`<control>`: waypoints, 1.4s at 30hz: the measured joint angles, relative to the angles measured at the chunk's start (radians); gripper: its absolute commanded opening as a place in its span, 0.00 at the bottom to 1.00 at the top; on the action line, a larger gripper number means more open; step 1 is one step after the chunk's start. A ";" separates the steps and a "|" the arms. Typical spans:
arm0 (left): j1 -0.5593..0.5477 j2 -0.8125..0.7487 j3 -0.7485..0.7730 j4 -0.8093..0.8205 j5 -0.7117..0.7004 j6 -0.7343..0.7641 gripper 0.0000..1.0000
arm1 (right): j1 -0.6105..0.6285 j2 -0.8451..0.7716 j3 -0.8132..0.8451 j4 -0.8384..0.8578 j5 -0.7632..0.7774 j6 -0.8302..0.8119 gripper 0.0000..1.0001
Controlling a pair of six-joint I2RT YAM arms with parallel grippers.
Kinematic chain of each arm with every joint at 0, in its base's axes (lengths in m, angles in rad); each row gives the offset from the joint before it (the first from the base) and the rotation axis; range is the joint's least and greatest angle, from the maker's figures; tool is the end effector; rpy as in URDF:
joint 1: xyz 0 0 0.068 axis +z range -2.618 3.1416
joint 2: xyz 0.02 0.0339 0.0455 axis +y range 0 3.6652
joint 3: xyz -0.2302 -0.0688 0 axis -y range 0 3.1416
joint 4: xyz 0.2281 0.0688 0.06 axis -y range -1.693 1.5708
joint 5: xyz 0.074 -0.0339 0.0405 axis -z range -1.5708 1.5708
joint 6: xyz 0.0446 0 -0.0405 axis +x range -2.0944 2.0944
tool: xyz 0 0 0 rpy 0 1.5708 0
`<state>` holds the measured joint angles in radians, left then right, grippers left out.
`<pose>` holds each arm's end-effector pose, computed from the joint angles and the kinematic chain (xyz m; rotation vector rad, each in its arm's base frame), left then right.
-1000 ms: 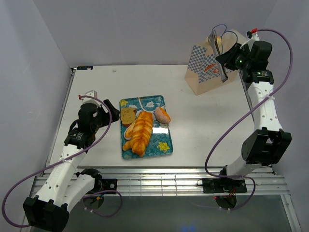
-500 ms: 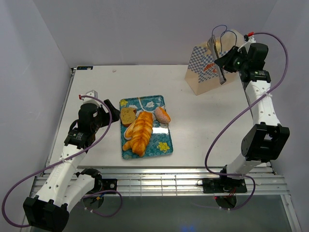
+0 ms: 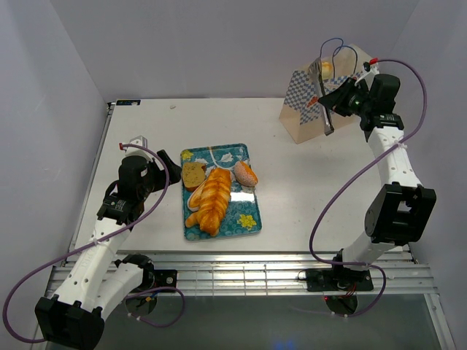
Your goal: Place the fake bread into the paper bag
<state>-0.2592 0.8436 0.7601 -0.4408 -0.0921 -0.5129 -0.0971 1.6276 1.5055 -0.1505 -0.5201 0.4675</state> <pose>0.1961 -0.0478 0.2670 -0.3231 2.0893 -0.3688 0.3757 -0.0143 0.3448 0.1552 1.8633 0.7354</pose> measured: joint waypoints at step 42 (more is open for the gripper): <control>0.000 0.002 0.000 0.000 0.000 0.000 0.95 | -0.040 -0.117 0.012 -0.012 -0.060 0.028 0.36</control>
<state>-0.2596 0.8452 0.7601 -0.4408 -0.0917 -0.5125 -0.1371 1.5108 1.5173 -0.1623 -0.5800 0.4953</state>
